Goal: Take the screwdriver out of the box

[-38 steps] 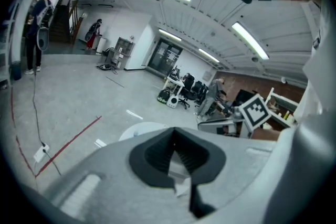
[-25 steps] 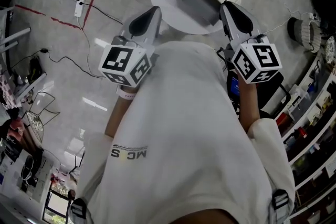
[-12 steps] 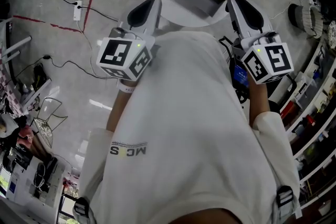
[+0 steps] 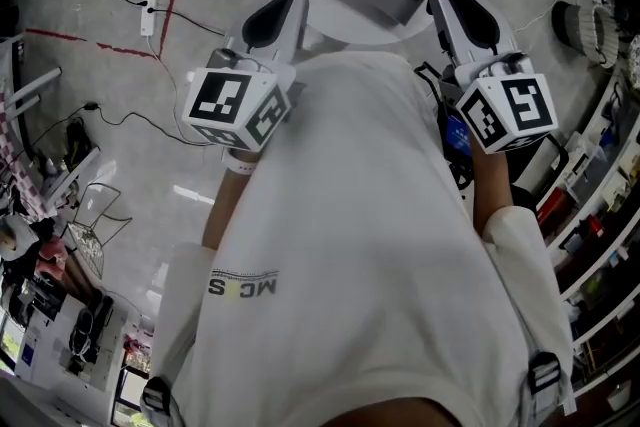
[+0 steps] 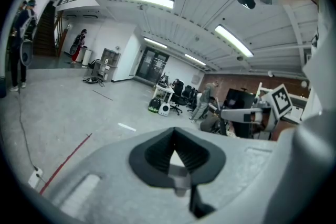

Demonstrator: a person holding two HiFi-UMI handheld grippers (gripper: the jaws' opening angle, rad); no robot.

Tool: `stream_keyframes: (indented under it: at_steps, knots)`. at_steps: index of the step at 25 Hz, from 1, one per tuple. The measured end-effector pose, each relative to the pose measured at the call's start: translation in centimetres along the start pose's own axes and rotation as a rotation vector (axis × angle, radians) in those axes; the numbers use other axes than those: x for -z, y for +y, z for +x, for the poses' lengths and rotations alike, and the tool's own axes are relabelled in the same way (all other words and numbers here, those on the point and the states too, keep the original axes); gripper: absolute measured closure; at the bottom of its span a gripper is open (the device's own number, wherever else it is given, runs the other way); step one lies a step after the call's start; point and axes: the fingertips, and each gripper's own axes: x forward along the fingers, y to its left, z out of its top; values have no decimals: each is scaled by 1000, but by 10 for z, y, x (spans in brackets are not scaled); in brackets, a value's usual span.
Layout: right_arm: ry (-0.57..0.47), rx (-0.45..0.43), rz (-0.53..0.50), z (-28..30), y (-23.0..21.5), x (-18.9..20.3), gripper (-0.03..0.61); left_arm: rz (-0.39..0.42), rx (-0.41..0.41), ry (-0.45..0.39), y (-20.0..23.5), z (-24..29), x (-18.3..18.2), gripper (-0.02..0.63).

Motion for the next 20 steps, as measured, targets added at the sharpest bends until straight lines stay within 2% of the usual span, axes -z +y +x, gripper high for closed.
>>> stream_keyframes:
  at_steps: [20]
  knots:
    - [1, -1, -5, -4, 4, 4, 538, 14, 30, 4, -10, 2, 2, 614]
